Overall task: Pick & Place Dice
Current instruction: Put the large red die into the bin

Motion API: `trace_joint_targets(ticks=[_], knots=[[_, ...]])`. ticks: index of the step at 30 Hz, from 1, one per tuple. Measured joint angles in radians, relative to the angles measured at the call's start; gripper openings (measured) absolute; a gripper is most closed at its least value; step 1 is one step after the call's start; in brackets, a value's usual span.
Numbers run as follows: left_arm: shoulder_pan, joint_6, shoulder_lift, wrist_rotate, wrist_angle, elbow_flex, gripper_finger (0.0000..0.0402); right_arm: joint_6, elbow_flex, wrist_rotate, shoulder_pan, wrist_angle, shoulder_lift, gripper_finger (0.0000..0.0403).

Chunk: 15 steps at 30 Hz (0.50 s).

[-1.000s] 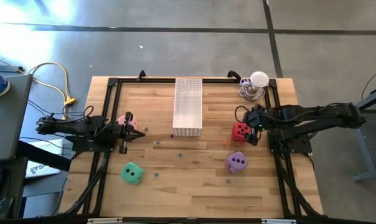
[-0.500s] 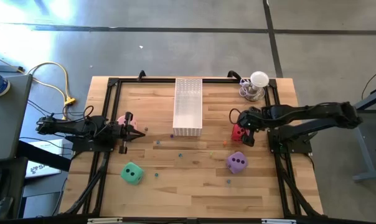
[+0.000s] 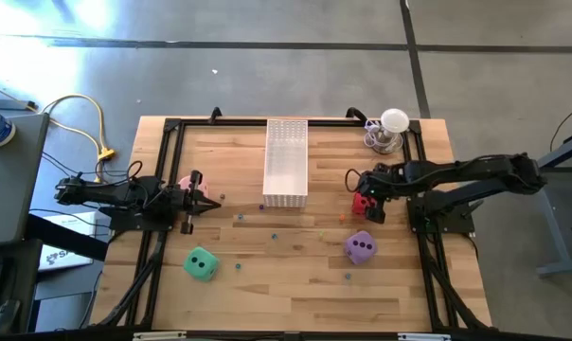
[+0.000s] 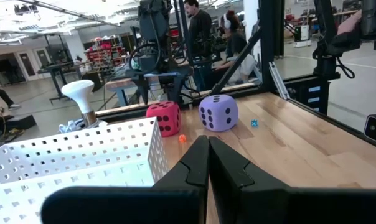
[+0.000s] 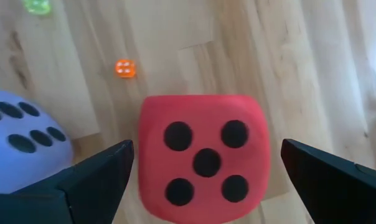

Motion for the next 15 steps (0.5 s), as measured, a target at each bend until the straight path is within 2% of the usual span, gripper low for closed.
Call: trace_joint_targets(ticks=[6,15], knots=[[0.000,0.000,0.000,0.000,0.000,0.000,0.0002,0.000,0.000,0.004,0.000,0.000,0.007,0.0400],[0.000,0.000,0.000,0.000,0.000,0.000,0.0002,0.000,0.000,0.007,0.000,0.001,0.091,0.0400]])
